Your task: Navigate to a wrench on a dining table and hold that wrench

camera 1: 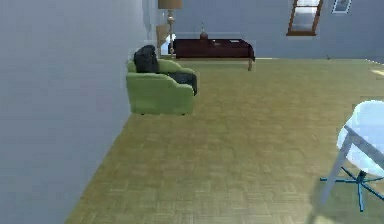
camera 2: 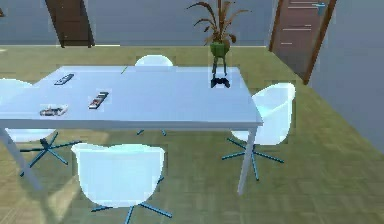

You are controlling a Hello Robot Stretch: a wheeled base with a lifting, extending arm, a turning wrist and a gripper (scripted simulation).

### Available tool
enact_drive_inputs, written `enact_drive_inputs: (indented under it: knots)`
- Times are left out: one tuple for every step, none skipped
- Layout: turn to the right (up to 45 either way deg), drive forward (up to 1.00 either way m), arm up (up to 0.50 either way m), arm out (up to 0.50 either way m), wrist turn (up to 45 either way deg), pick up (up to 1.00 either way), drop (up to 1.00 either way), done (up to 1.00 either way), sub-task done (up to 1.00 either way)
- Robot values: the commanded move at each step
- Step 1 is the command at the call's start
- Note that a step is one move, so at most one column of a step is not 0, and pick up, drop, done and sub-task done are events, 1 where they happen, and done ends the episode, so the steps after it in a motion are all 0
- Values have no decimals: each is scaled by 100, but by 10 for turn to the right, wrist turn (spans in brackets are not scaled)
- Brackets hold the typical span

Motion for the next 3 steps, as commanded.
enact_drive_inputs:
  knots:
    - [0, 75, 0, 0, 0, 0, 0, 0, 0]
    - [330, 0, 0, 0, 0, 0, 0, 0, 0]
    - [0, 100, 0, 0, 0, 0, 0, 0, 0]
